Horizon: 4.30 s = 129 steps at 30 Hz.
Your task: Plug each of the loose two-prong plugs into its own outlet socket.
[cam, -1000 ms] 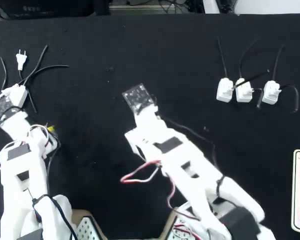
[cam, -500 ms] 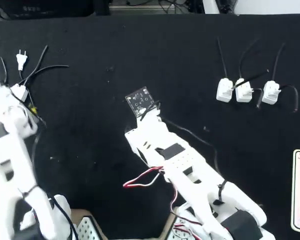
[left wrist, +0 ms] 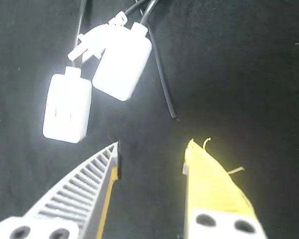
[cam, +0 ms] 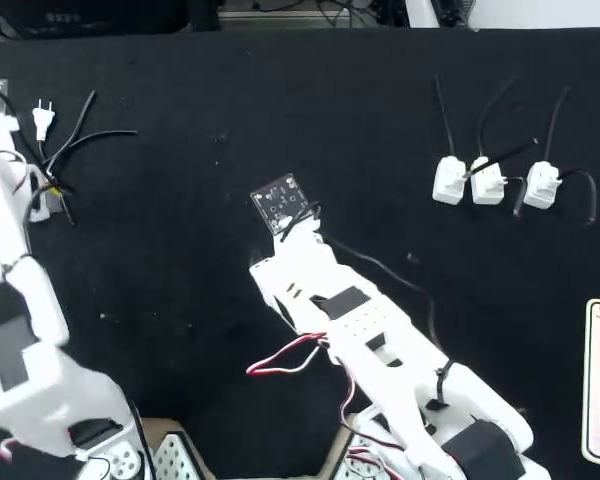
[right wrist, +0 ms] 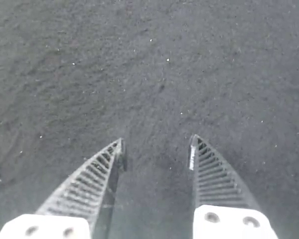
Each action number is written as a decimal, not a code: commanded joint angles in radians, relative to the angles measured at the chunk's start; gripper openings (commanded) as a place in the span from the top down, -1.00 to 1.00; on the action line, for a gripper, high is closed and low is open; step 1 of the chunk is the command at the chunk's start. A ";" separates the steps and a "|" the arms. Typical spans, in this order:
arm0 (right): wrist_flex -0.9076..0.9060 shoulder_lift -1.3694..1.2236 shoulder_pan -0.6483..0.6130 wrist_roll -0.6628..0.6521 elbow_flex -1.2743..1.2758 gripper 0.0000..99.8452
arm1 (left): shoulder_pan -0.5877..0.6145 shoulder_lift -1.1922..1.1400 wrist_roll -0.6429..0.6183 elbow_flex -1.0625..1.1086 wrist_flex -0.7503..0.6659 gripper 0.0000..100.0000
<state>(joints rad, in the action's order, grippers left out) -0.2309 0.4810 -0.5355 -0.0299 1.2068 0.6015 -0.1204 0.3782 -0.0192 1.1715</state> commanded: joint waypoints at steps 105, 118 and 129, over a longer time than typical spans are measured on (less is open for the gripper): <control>-0.104 0.090 0.150 -0.003 -0.039 0.62 | -0.421 0.634 0.081 0.785 0.080 0.46; -0.078 0.090 0.150 -0.006 -0.025 0.62 | -0.071 0.569 0.288 0.914 -0.130 0.46; -0.077 0.090 0.149 -0.005 -0.025 0.62 | -0.418 0.542 0.117 0.983 -0.129 0.46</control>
<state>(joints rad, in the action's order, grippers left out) -0.3276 0.5347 -0.4035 -0.0299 1.2068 0.3115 0.4273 0.5654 0.9643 1.0518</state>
